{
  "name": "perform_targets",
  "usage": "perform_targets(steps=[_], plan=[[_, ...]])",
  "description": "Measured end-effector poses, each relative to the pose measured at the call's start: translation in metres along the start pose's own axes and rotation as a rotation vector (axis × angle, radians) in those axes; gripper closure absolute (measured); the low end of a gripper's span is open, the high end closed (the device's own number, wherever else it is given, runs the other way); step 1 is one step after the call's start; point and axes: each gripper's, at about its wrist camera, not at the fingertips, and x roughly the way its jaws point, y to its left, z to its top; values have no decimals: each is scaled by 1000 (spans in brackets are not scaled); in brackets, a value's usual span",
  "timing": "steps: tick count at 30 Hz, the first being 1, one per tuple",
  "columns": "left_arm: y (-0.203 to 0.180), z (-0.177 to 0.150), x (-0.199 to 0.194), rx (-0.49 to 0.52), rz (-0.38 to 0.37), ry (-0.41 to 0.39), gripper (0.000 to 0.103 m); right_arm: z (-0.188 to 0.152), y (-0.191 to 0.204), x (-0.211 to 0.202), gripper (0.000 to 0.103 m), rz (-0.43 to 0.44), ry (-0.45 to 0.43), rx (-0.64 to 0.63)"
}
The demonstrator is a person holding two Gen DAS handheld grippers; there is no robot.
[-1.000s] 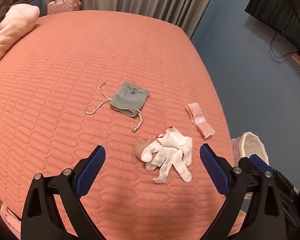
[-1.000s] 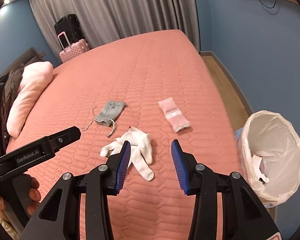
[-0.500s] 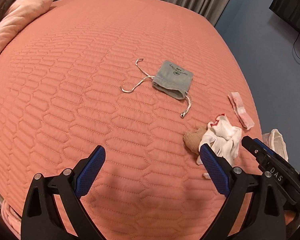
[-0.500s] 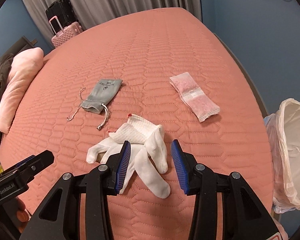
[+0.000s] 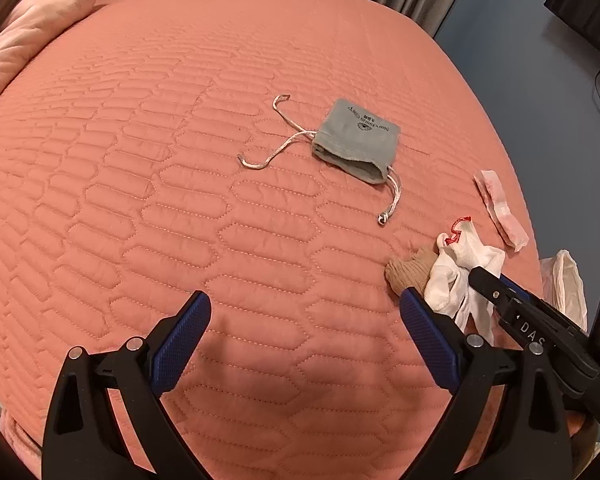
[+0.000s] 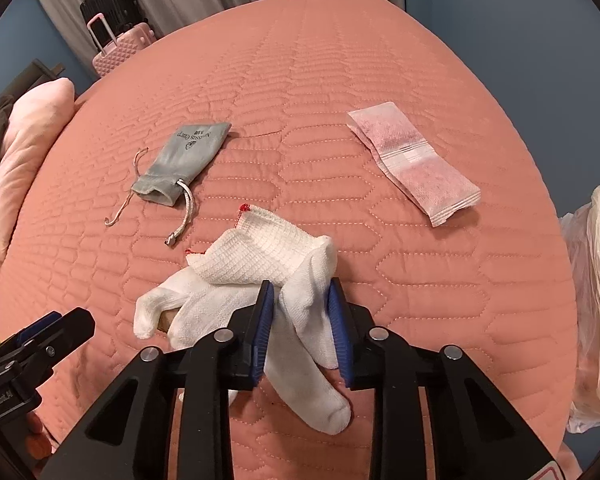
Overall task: Collect trash
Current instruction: 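Move both tools back to the bed toward the beige stocking and white glove, then grasp the beige stocking with the left tool while the right tool grasps the white glove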
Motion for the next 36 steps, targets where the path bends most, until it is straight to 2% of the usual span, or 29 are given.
perform_targets(steps=[2, 4, 9, 15, 19, 26, 28, 29, 31, 33, 36], plan=[[-2, 0, 1, 5, -1, 2, 12, -1, -4, -2, 93, 7, 0, 11], [-6, 0, 2, 11, -1, 5, 12, -3, -8, -8, 94, 9, -10, 17], [-12, -1, 5, 18, -11, 13, 12, -15, -32, -34, 95, 22, -45, 83], [-28, -4, 11, 24, -40, 27, 12, -35, -60, -57, 95, -12, -58, 117], [-47, -4, 20, 35, -64, 44, 12, -48, -72, -61, 95, -12, -47, 138], [-73, 1, 38, 67, -54, 56, 13, -62, -71, -55, 95, -6, -10, 137], [-76, 1, 41, 79, -55, 62, 20, -63, -71, -54, 95, 0, -5, 141], [-76, 1, 43, 80, -54, 72, 29, -63, -71, -54, 95, 3, -4, 141], [-78, 1, 49, 69, -83, 100, 38, -61, -70, -55, 95, 11, -7, 140], [-79, 0, 50, 51, -118, 113, 53, -60, -68, -57, 95, 16, -13, 137], [-86, -2, 46, 53, -120, 107, 63, -56, -66, -63, 95, 20, -33, 132]])
